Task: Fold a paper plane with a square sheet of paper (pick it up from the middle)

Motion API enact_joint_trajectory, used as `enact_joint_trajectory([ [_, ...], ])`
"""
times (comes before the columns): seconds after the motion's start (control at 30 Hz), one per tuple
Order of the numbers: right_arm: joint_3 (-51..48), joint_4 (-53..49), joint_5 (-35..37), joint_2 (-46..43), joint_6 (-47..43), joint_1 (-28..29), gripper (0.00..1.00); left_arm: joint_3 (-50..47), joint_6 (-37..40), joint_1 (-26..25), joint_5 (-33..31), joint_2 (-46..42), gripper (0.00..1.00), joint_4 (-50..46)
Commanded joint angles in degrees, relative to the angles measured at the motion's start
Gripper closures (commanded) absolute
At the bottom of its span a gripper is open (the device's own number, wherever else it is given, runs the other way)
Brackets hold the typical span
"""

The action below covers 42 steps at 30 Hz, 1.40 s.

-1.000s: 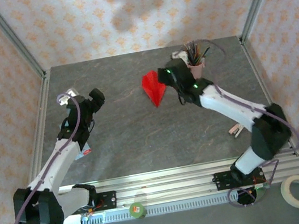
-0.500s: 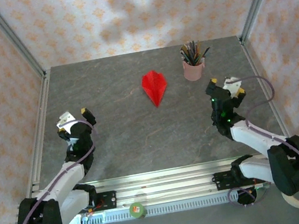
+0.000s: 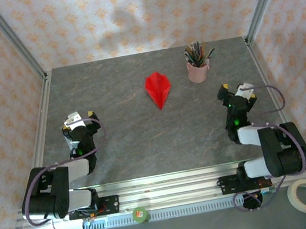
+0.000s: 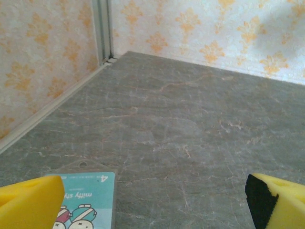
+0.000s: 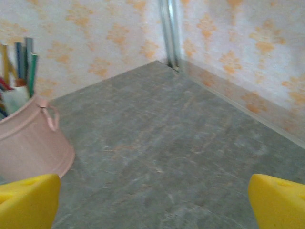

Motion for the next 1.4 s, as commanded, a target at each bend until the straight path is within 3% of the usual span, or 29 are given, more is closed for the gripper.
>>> enact_joint_trajectory([
  [0.0,-1.4,8.7,-5.2,2.6,-2.4,-0.4,0.0,0.6,2.8,1.5,6.5,1.1,0.01,7.4],
  [0.27,-2.7,15.2,-8.4,8.3,-3.7,-0.4,0.0,-1.7,3.5,3.8,13.5,7.7,0.01,18.0],
  [0.4,-3.8,18.5,-9.6,9.6,-4.4,-0.4,0.0,-1.4,3.1,3.9,12.2,10.5,0.01,20.2],
  [0.47,-3.8,17.7,-9.7,9.3,-4.4,-0.4,0.0,0.1,3.2,3.8,12.1,9.9,0.01,15.9],
  [1.37,-3.9,18.1,-9.7,9.4,-4.4,-0.4,0.0,0.5,4.0,3.1,11.4,10.3,0.01,15.9],
])
